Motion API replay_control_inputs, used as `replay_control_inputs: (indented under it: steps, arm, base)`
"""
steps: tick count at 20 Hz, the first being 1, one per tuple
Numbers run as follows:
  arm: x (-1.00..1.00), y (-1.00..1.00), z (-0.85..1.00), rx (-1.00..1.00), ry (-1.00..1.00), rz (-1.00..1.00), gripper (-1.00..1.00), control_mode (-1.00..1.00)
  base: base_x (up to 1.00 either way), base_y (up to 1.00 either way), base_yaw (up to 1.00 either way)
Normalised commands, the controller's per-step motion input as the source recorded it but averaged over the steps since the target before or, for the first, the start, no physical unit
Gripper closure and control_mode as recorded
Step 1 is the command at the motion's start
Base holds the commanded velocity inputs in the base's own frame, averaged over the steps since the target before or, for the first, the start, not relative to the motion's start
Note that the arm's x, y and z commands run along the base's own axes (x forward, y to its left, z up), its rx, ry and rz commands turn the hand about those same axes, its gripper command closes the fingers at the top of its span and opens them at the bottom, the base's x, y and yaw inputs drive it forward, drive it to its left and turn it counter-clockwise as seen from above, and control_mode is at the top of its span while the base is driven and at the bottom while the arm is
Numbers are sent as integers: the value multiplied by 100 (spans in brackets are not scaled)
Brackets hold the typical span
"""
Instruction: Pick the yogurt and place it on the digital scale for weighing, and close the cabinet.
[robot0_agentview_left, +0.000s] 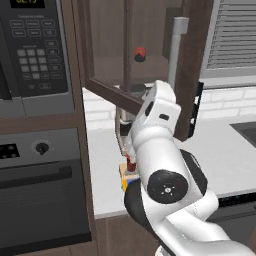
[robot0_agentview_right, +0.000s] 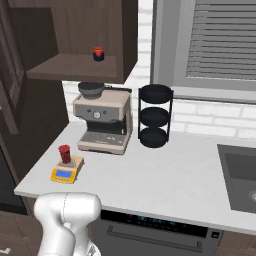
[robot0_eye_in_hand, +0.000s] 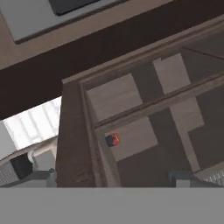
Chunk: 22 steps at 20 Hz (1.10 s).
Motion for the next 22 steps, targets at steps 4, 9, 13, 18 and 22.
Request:
replay_control_inputs:
  steps: [4, 9, 13, 18, 22]
  arm:
    - [29, -76, 0, 13, 0, -6, -100, -100]
    - [38, -72, 0, 12, 0, -8, -100, -100]
    - [43, -53, 0, 11, -1, -8, -100, -100]
    - [55, -17, 0, 7, 0, -4, -100, -100]
    - [68, 0, 0, 3, 0, 0, -100, -100]
  base:
    - [0, 0, 0]
    - [0, 0, 0]
    - [0, 0, 0]
    - [0, 0, 0]
    - [0, 0, 0]
